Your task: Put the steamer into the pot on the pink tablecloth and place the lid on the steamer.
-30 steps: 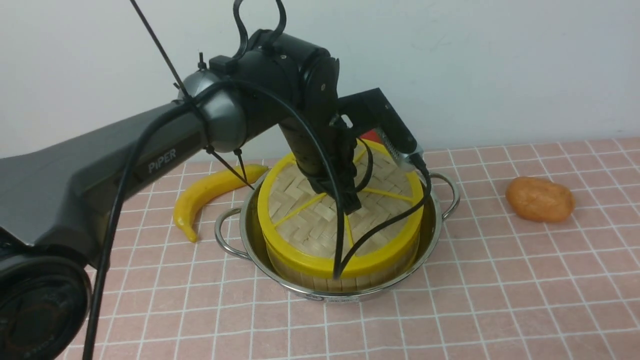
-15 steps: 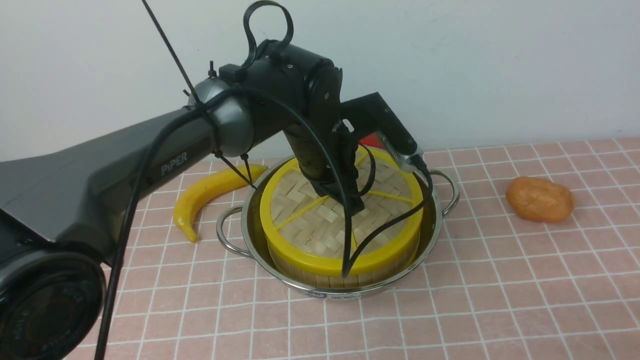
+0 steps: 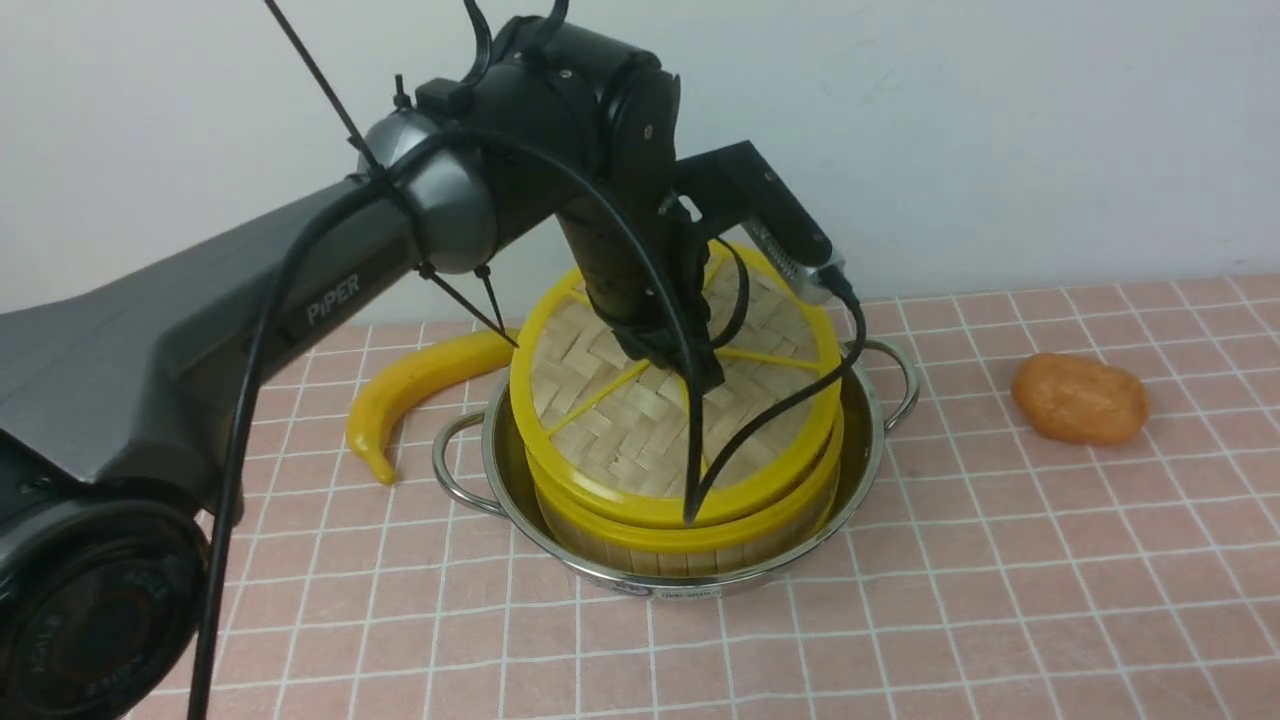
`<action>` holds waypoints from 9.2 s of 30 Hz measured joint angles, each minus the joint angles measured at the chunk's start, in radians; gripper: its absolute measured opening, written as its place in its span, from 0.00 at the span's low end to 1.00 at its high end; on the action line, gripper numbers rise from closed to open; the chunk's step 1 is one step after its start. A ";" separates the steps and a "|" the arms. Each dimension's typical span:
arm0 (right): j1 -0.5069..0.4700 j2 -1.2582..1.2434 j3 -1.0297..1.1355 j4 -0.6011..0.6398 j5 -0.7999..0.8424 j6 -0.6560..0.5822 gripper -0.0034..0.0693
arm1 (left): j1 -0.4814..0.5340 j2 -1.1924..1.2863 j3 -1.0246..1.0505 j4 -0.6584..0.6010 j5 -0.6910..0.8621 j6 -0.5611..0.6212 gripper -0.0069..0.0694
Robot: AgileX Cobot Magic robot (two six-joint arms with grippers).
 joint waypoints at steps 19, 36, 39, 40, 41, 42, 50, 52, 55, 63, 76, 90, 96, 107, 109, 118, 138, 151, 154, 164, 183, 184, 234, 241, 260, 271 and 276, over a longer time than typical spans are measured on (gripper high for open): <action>0.000 0.000 0.000 0.000 0.000 0.000 0.38 | 0.007 0.018 -0.158 -0.053 0.125 -0.001 0.25; 0.000 0.000 0.000 0.000 0.000 -0.001 0.38 | 0.013 0.089 -0.158 -0.078 0.141 0.016 0.25; 0.000 0.000 0.000 0.000 0.000 -0.001 0.38 | 0.013 0.090 -0.158 -0.077 0.141 0.017 0.25; 0.000 0.000 0.000 0.000 0.000 -0.001 0.38 | 0.014 0.090 -0.158 -0.075 0.141 0.017 0.25; 0.000 0.000 0.000 0.000 0.000 -0.001 0.38 | 0.015 0.090 -0.158 -0.075 0.141 0.017 0.25; 0.000 0.000 0.000 0.000 0.000 -0.001 0.38 | 0.019 0.090 -0.158 -0.076 0.141 0.017 0.25; 0.000 0.000 0.000 0.000 0.000 -0.001 0.38 | 0.067 0.099 -0.158 -0.111 0.143 0.019 0.25; 0.000 0.000 0.000 0.000 0.000 -0.001 0.38 | 0.074 0.099 -0.158 -0.125 0.143 0.026 0.25; 0.000 0.000 0.000 0.000 0.000 0.000 0.38 | 0.074 0.099 -0.158 -0.151 0.143 0.040 0.25; 0.000 0.000 0.000 0.000 0.000 0.000 0.38 | 0.065 0.099 -0.158 -0.183 0.143 0.062 0.25; 0.000 0.000 0.000 0.000 0.000 0.000 0.38 | 0.072 0.117 -0.158 -0.189 0.143 0.070 0.25; 0.000 0.000 0.000 0.000 0.000 0.000 0.38 | 0.072 0.119 -0.158 -0.210 0.142 0.082 0.25; 0.000 0.000 0.000 0.000 0.000 0.000 0.38 | 0.072 0.119 -0.158 -0.175 0.142 0.081 0.25; 0.000 0.000 0.000 0.000 0.000 0.000 0.38 | 0.072 0.119 -0.158 -0.174 0.142 0.081 0.25; 0.000 0.000 0.000 0.000 0.000 0.000 0.38 | 0.072 0.119 -0.158 -0.174 0.142 0.081 0.25; 0.000 0.000 0.000 0.000 0.000 0.000 0.38 | 0.072 0.119 -0.162 -0.168 0.141 0.082 0.35; 0.000 0.000 0.000 0.000 0.000 -0.001 0.38 | 0.072 0.078 -0.257 -0.152 0.141 -0.139 0.60; 0.000 0.000 0.000 0.000 0.000 -0.001 0.38 | 0.072 -0.120 0.035 -0.135 0.140 -0.199 0.27; 0.000 0.000 0.000 0.000 0.000 -0.001 0.38 | 0.072 -0.207 0.114 -0.127 0.142 -0.192 0.09; 0.000 0.000 0.000 0.000 0.000 -0.001 0.38 | 0.072 -0.437 0.160 -0.262 0.143 -0.200 0.09; 0.000 0.000 0.000 0.000 0.000 0.000 0.38 | 0.077 -0.554 0.171 -0.324 0.087 -0.147 0.16; 0.000 0.000 0.000 0.000 0.000 0.000 0.38 | 0.080 -0.569 0.185 -0.307 0.078 -0.147 0.16; 0.000 0.000 0.000 0.000 0.000 0.002 0.38 | 0.490 -2.100 1.914 -0.313 -0.754 -0.211 0.26; 0.000 0.000 0.000 0.000 0.000 0.002 0.38 | 0.533 -2.100 1.914 -0.260 -0.747 -0.267 0.27; 0.000 0.000 0.000 0.000 0.000 0.000 0.38 | 0.561 -2.100 1.914 -0.245 -0.746 -0.314 0.30; 0.000 0.000 0.000 0.000 0.000 0.000 0.38 | 0.561 -2.100 1.914 -0.243 -0.746 -0.313 0.33; 0.000 0.000 0.000 0.000 0.000 0.000 0.38 | 0.561 -2.100 1.914 -0.242 -0.746 -0.313 0.34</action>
